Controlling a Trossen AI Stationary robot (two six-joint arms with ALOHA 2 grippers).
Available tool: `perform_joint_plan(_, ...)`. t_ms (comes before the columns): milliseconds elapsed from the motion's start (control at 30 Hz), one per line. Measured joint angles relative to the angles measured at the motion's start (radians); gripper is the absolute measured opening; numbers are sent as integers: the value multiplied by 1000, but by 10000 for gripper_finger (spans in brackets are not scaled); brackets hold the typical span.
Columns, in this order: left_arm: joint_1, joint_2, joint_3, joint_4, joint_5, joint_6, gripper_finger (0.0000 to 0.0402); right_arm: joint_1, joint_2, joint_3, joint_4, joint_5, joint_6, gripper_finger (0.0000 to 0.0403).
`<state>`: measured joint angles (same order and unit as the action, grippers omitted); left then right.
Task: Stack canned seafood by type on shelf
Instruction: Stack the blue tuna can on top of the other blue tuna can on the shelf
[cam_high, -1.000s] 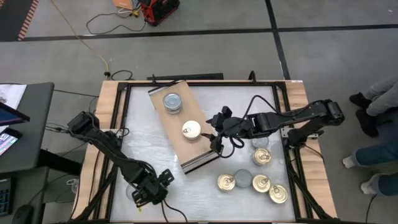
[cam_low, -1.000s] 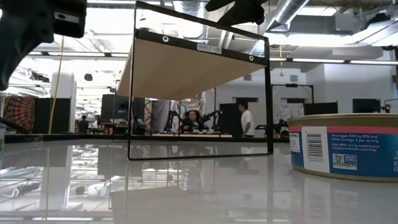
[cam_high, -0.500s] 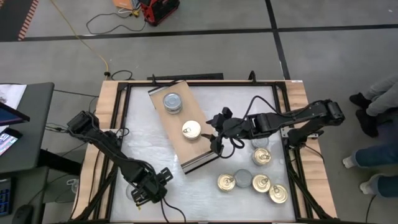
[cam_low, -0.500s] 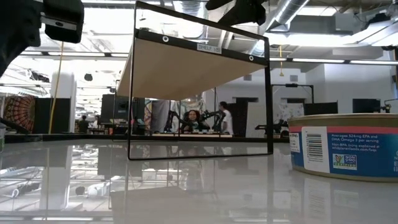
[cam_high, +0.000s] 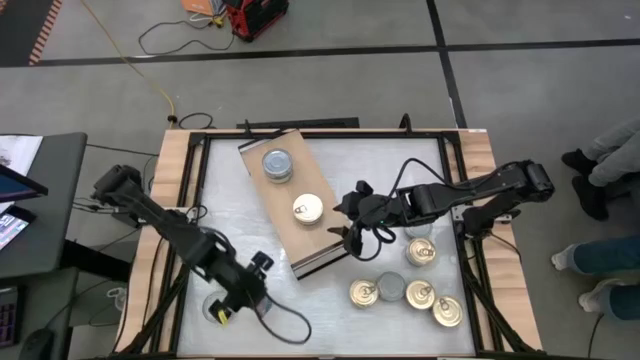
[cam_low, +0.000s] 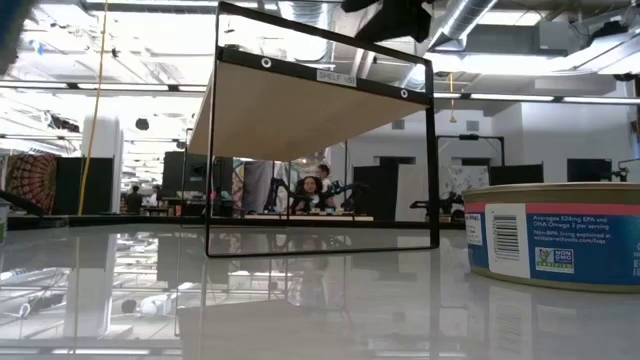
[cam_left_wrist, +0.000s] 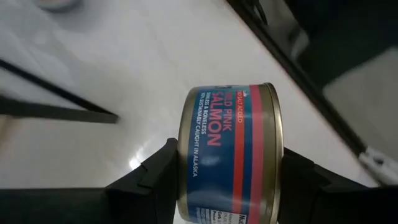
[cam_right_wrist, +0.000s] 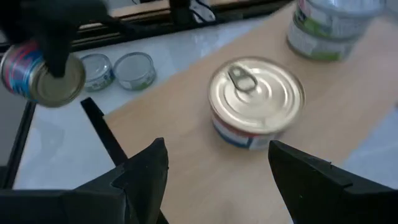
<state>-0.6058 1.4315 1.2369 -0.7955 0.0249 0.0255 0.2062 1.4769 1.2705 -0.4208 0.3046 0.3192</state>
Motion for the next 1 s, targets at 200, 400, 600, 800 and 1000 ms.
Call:
perform_joint_plan(200, 58, -140, 0, 50, -114, -50, 187, 21, 0, 0, 96, 8, -107, 301)
perform_joint_plan(400, 140, -243, 0, 133, -314, -74, 189, 25, 0, 1, 151, 8, -153, 301)
perform_joint_plan(600, 283, -275, 0, 232, -416, -166, 190, -18, 0, 1, 147, -46, -147, 301)
perform_joint_plan(800, 466, -253, 1, 320, -289, -284, 191, -77, 0, 1, 126, -118, -144, 301)
perform_joint_plan(1000, 629, -182, 1, 355, -77, -374, 191, -144, -57, 0, 57, -147, -144, 301)
